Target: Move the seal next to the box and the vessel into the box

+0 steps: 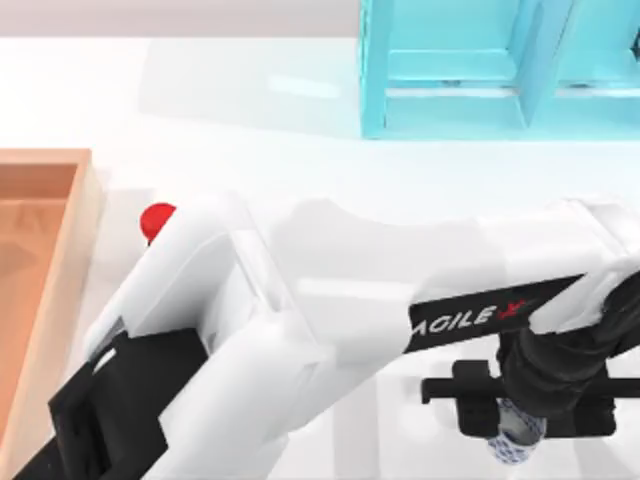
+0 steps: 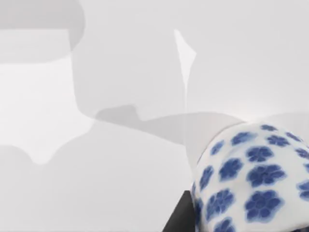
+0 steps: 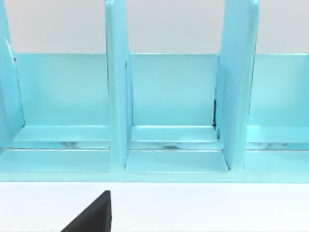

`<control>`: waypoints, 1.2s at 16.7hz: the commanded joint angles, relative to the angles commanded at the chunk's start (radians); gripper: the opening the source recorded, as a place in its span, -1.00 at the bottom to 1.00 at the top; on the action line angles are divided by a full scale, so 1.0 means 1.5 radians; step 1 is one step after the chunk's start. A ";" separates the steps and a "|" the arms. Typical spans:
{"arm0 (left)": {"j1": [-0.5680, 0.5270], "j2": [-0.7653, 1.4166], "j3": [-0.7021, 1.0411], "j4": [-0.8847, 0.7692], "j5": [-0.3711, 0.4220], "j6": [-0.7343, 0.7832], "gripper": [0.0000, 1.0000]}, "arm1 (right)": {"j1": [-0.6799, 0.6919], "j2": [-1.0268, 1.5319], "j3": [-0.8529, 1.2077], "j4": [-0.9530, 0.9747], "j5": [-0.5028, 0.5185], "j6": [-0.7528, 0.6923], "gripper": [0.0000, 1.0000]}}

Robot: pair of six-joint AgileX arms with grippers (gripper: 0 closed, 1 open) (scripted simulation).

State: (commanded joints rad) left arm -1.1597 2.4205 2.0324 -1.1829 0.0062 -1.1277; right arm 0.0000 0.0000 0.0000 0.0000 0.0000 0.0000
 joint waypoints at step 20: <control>0.069 -0.267 -0.181 -0.079 -0.002 0.066 -1.00 | 0.000 0.000 0.000 0.000 0.000 0.000 1.00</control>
State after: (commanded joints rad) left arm -1.0559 2.0200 1.7606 -1.3012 0.0026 -1.0288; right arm 0.0000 0.0000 0.0000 0.0000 0.0000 0.0000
